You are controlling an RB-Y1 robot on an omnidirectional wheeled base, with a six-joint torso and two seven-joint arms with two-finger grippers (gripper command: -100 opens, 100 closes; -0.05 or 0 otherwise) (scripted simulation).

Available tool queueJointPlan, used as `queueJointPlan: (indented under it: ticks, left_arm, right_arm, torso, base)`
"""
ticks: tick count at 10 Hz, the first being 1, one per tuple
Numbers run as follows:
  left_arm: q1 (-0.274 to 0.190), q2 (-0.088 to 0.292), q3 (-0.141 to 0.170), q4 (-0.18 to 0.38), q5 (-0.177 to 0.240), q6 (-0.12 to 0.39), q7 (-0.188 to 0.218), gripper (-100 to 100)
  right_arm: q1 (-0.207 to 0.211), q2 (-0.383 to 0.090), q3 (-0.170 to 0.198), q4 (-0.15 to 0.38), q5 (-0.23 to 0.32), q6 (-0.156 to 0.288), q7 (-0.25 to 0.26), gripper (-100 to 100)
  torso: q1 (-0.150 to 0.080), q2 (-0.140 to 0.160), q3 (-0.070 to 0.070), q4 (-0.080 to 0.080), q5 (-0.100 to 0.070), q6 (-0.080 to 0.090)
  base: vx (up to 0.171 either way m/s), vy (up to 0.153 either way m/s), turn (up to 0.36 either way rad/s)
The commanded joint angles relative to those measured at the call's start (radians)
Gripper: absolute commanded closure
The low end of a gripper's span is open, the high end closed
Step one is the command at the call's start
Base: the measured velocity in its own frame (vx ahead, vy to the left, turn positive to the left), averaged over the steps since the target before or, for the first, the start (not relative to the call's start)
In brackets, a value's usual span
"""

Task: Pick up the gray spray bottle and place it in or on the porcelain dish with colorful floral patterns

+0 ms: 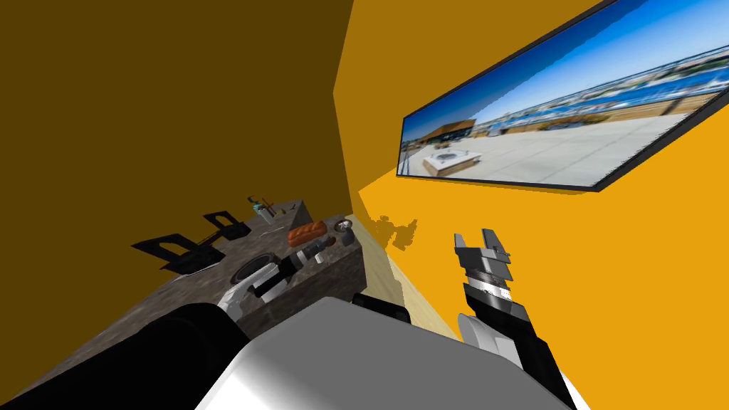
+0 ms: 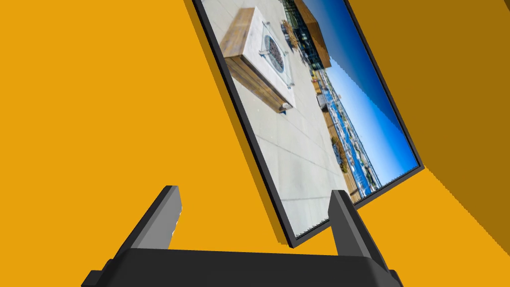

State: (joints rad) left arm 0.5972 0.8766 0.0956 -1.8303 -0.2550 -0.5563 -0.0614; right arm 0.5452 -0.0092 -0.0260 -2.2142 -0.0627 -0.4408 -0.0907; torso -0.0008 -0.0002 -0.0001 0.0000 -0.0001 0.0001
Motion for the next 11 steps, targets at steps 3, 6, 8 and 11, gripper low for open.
queueJointPlan:
  ticks: [3,6,8,11]
  left_arm:
    - [-0.005,0.087,-0.016,0.03,-0.026,0.002,0.008,-100]
    - [-0.021,0.178,-0.042,0.069,-0.058,0.006,0.022,-100]
    - [-0.03,0.227,-0.057,0.086,-0.073,0.009,0.029,-100]
    - [-0.039,0.289,-0.072,0.103,-0.087,0.011,0.037,-100]
  right_arm:
    - [0.0,0.0,0.0,0.0,0.0,0.0,0.0,0]
    - [0.0,0.0,0.0,0.0,0.0,0.0,0.0,0]
    - [0.0,0.0,0.0,0.0,0.0,0.0,0.0,0]
    - [0.0,0.0,0.0,0.0,0.0,0.0,0.0,0]
  torso:
    - [0.0,0.0,0.0,0.0,0.0,0.0]
    - [0.0,0.0,0.0,0.0,0.0,-0.001]
    - [0.0,0.0,0.0,0.0,0.0,-0.001]
    - [0.0,0.0,0.0,0.0,0.0,0.0]
  base:
    - [-0.004,-0.01,-0.094]
    - [-0.005,-0.012,-0.111]
    - [-0.006,-0.012,-0.104]
    - [-0.007,-0.013,-0.089]
